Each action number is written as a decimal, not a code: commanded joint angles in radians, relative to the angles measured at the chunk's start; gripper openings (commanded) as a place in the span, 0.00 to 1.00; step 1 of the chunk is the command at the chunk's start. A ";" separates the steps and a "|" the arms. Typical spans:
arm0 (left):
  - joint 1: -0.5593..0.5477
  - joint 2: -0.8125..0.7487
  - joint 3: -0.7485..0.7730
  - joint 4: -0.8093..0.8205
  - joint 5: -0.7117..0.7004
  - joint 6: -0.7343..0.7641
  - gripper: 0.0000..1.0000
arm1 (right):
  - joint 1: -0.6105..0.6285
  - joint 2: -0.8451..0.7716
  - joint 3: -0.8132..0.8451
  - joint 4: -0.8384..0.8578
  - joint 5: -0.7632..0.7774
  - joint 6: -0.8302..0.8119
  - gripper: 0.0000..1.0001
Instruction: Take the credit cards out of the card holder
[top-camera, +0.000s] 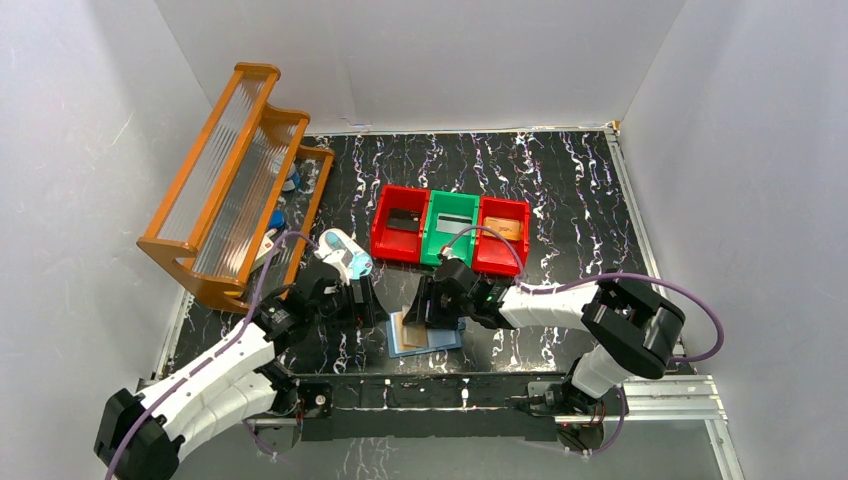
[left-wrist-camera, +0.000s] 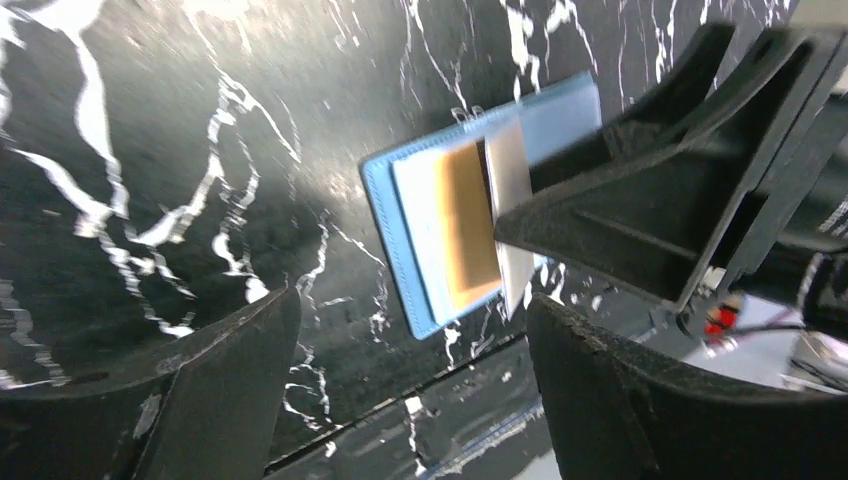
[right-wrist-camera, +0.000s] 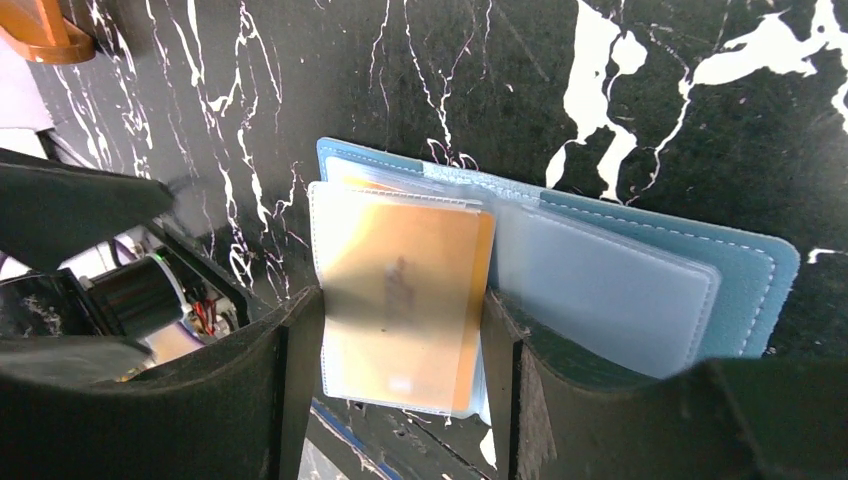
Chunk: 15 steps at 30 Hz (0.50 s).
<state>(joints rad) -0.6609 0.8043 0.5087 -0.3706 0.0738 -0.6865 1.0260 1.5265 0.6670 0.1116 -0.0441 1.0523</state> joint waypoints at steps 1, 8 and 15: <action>0.003 -0.001 -0.082 0.204 0.249 -0.123 0.77 | -0.002 0.018 -0.034 0.016 -0.042 0.024 0.58; 0.003 0.071 -0.150 0.382 0.422 -0.159 0.57 | -0.011 0.020 -0.053 0.043 -0.053 0.036 0.58; -0.002 0.178 -0.157 0.451 0.500 -0.136 0.46 | -0.015 0.020 -0.061 0.050 -0.061 0.039 0.58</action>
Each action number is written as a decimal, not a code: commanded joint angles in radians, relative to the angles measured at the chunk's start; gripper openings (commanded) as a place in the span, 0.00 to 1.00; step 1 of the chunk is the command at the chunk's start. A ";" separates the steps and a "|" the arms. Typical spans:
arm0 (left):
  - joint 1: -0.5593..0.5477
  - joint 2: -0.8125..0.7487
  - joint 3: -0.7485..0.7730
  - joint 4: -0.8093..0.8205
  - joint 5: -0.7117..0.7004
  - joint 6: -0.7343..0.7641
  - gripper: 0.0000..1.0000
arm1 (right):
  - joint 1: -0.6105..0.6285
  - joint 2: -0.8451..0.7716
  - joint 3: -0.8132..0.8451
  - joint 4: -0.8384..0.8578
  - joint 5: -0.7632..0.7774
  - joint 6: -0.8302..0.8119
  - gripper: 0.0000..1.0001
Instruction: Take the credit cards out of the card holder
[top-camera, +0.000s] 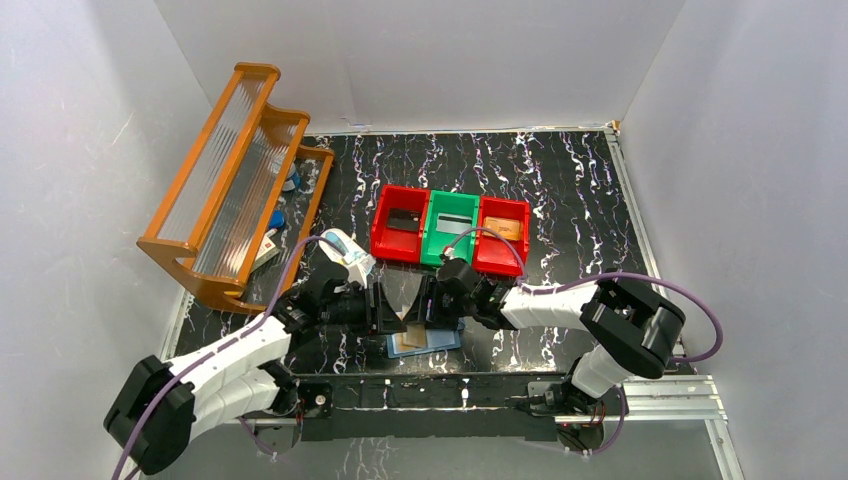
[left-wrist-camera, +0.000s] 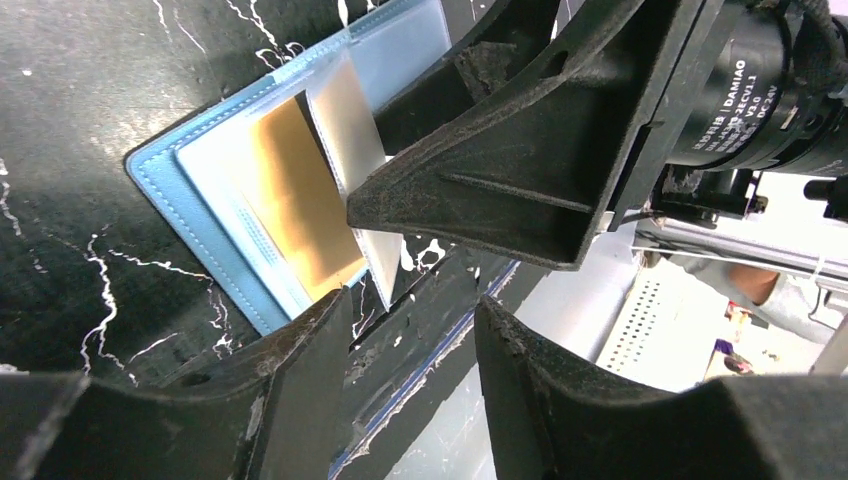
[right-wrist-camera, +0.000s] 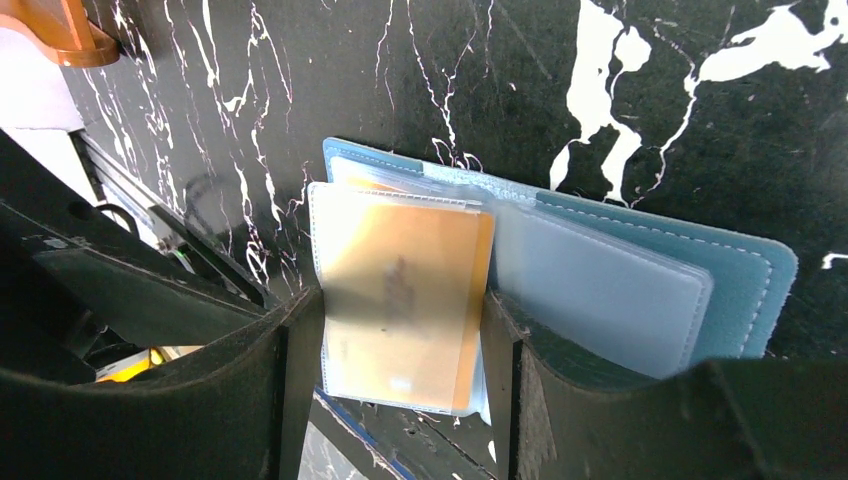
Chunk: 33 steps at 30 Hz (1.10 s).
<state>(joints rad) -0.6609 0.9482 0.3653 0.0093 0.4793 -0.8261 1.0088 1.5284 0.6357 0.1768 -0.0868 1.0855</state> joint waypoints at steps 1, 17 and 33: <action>-0.003 0.047 -0.016 0.076 0.095 0.004 0.46 | 0.001 0.019 -0.031 -0.013 -0.020 0.007 0.58; -0.079 0.261 0.018 0.230 0.037 -0.005 0.22 | -0.009 0.025 -0.021 0.003 -0.057 0.010 0.62; -0.129 0.296 0.105 0.249 0.036 0.017 0.39 | -0.055 -0.123 -0.004 -0.084 -0.013 -0.009 0.78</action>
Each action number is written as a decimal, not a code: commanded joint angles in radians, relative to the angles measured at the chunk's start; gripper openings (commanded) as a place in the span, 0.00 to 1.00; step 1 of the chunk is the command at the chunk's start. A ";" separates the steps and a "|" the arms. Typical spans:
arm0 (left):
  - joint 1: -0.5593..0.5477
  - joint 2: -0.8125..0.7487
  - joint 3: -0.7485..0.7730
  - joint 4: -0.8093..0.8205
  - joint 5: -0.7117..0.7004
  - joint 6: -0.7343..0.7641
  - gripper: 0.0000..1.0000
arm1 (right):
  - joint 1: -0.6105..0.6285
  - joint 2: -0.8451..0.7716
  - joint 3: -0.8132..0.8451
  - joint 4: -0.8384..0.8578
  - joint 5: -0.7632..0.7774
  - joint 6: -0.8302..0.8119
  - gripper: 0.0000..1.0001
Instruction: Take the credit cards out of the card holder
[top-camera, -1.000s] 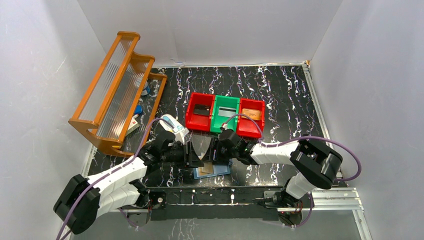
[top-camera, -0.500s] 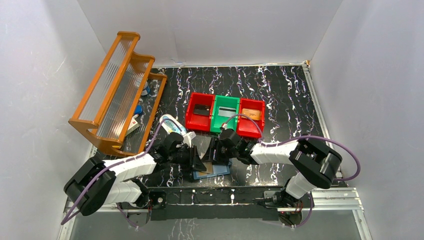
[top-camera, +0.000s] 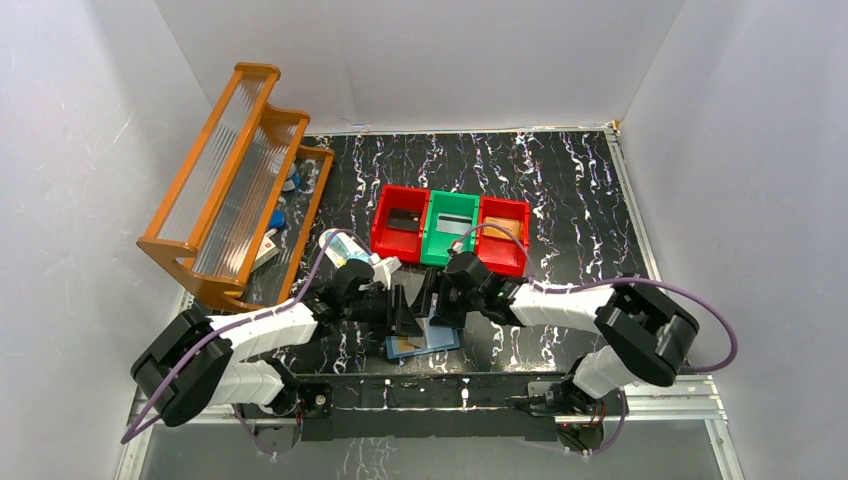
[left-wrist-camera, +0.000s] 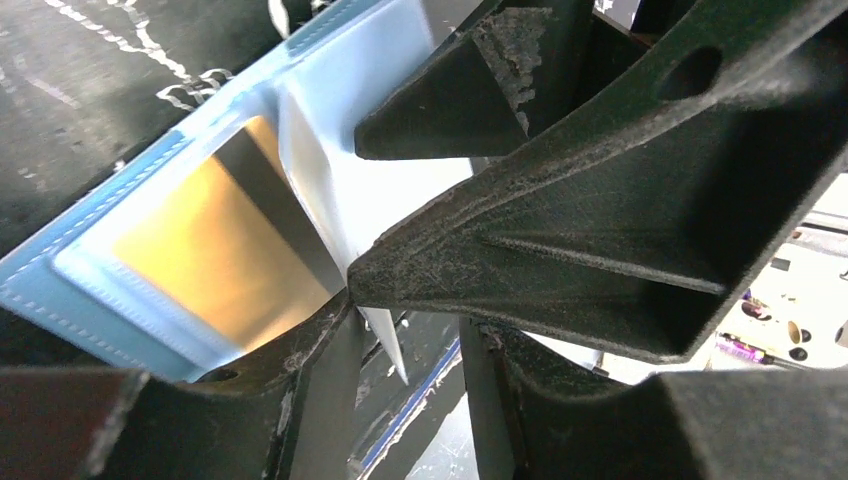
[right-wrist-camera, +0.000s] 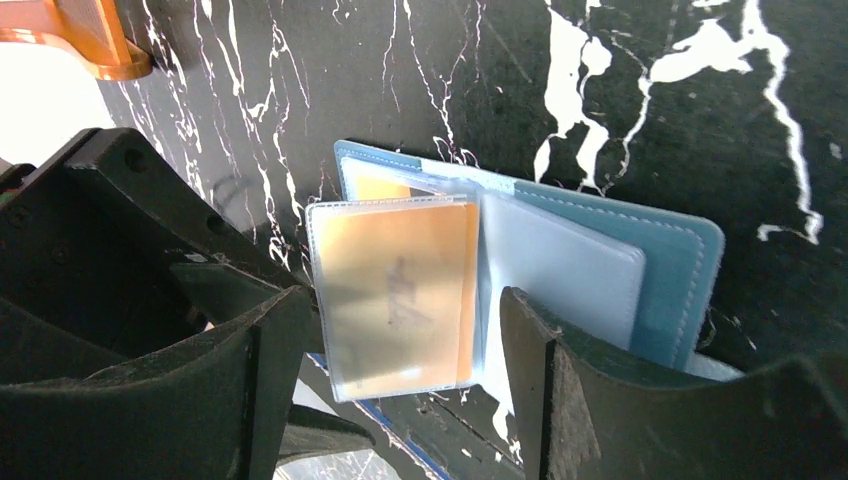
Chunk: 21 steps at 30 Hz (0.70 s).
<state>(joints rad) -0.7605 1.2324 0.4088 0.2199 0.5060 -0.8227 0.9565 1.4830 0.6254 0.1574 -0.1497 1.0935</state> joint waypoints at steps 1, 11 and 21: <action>-0.040 0.017 0.069 0.039 0.005 0.014 0.40 | -0.004 -0.098 0.006 -0.084 0.074 -0.017 0.78; -0.128 0.122 0.146 0.071 -0.037 0.009 0.42 | -0.003 -0.446 -0.102 -0.309 0.372 0.090 0.75; -0.132 -0.117 0.147 -0.224 -0.313 0.043 0.49 | -0.003 -0.626 -0.168 -0.251 0.339 0.052 0.63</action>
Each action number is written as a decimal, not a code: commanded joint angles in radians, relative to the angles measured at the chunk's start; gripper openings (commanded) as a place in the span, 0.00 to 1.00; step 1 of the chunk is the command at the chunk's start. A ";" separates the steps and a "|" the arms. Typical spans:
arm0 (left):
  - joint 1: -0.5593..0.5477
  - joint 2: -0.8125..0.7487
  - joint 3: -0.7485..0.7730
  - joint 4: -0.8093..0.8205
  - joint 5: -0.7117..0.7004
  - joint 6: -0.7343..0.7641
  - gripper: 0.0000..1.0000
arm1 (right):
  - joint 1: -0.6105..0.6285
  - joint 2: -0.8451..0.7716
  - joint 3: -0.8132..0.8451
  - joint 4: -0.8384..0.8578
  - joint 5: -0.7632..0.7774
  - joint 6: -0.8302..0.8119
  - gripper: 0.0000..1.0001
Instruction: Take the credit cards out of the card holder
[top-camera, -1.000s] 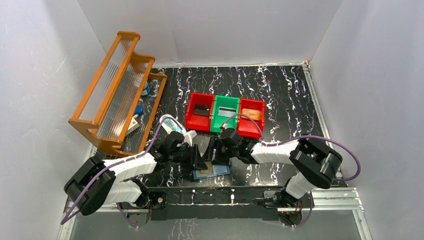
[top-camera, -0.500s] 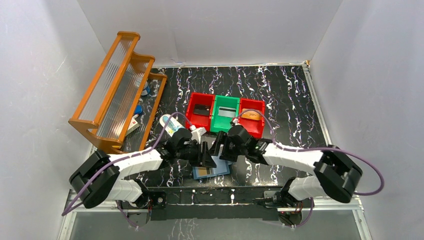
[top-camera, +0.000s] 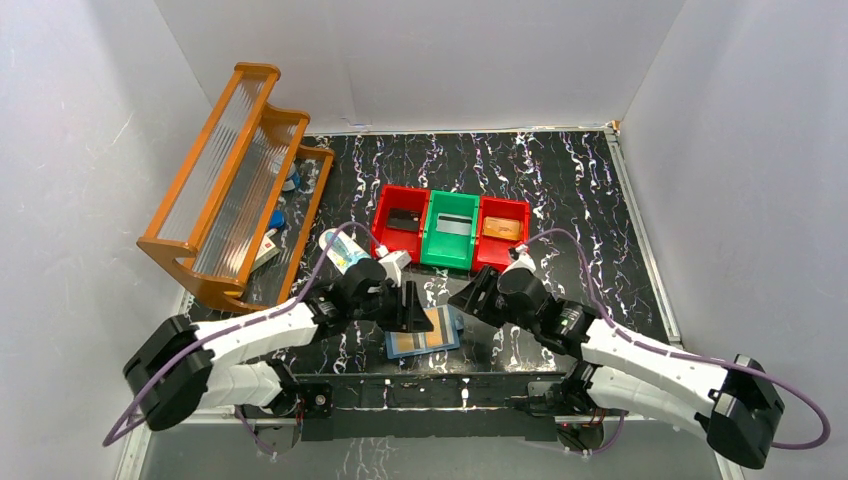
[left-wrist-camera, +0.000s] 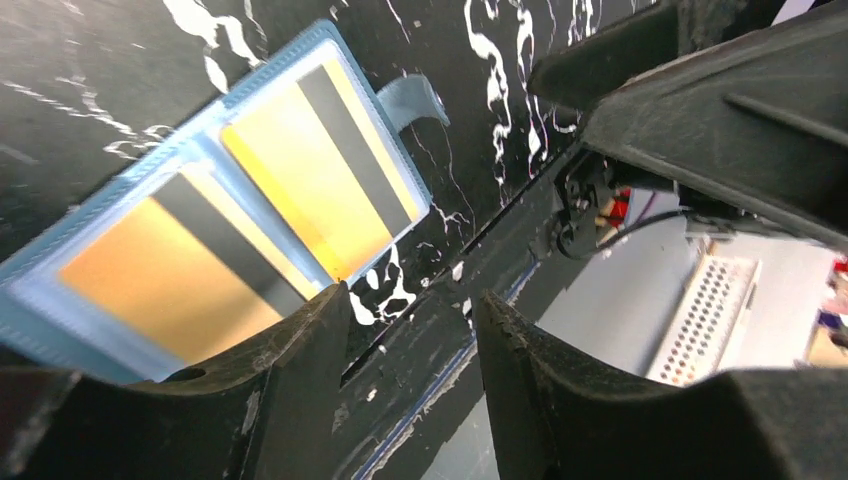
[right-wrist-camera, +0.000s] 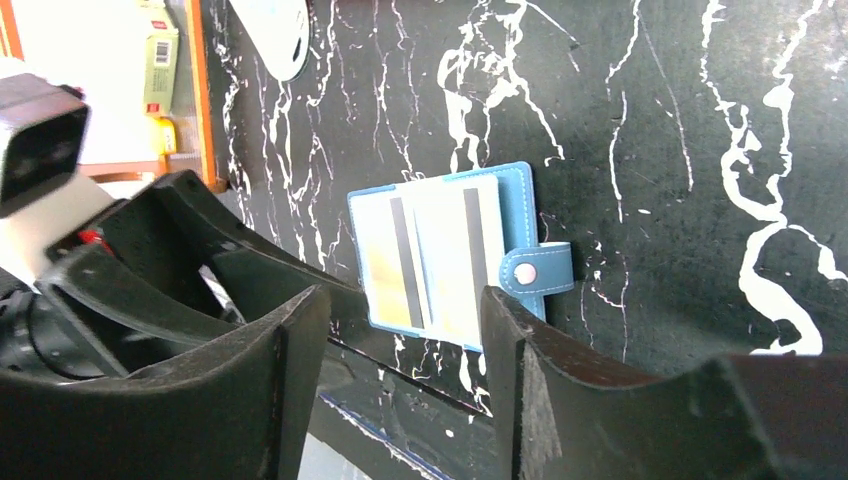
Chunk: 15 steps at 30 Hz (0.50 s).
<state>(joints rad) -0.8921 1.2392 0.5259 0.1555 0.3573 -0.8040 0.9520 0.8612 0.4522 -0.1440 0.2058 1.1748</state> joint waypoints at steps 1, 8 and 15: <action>-0.002 -0.146 0.029 -0.195 -0.204 0.023 0.49 | 0.002 0.013 0.012 0.067 -0.042 -0.044 0.62; 0.000 -0.328 -0.037 -0.296 -0.401 -0.052 0.67 | 0.003 0.341 0.159 0.079 -0.242 -0.161 0.56; 0.000 -0.365 -0.054 -0.199 -0.328 -0.015 0.80 | 0.001 0.473 0.166 0.034 -0.232 -0.174 0.52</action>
<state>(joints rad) -0.8921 0.8547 0.4652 -0.1047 -0.0120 -0.8486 0.9520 1.2846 0.5831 -0.0803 -0.0341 1.0130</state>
